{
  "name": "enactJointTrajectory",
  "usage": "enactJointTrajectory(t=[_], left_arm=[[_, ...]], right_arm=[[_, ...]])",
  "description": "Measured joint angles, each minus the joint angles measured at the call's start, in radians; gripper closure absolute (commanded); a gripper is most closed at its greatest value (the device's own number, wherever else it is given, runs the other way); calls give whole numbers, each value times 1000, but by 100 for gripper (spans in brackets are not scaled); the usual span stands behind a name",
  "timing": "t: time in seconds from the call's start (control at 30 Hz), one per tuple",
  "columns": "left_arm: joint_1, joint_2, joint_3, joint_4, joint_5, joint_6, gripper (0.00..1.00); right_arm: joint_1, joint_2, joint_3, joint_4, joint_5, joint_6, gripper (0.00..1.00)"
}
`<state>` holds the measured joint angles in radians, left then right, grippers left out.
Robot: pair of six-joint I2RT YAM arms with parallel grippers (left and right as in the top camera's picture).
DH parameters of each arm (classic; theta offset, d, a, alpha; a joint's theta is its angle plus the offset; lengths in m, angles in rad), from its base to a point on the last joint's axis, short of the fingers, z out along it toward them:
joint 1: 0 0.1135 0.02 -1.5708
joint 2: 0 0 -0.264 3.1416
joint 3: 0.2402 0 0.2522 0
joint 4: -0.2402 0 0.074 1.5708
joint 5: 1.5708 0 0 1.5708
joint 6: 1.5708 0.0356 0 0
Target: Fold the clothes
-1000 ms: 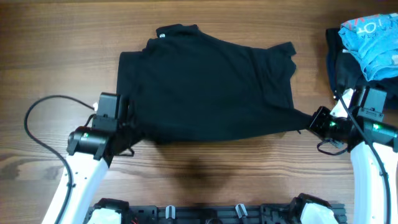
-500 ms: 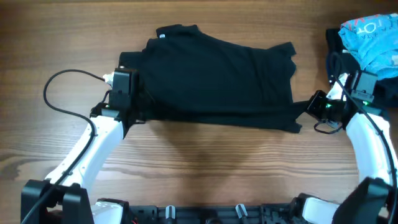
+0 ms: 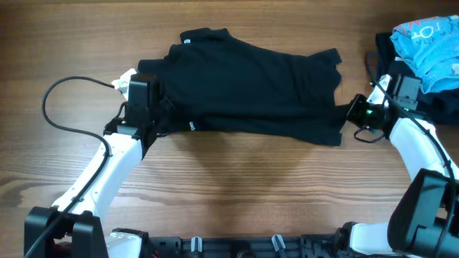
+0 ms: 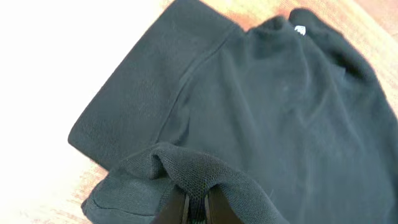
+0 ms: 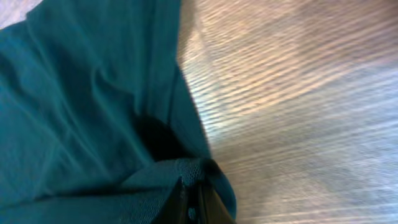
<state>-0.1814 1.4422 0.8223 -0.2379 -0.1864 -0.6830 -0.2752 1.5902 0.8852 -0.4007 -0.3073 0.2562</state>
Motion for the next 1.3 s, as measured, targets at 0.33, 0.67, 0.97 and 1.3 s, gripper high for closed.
enactJointTrajectory(t=[0.33, 0.67, 0.97, 1.3], left_arm=[[1, 54, 0, 18, -20, -1, 26], [1, -8, 66, -383, 45, 58, 36], [1, 73, 68, -422, 88, 74, 92], [1, 259, 68, -212, 90, 76, 96]], right_arm=[[44, 11, 1, 49, -4, -7, 4], [44, -31, 42, -267, -48, 7, 82], [159, -32, -9, -203, -59, 7, 96], [222, -31, -10, -109, -23, 5, 96]])
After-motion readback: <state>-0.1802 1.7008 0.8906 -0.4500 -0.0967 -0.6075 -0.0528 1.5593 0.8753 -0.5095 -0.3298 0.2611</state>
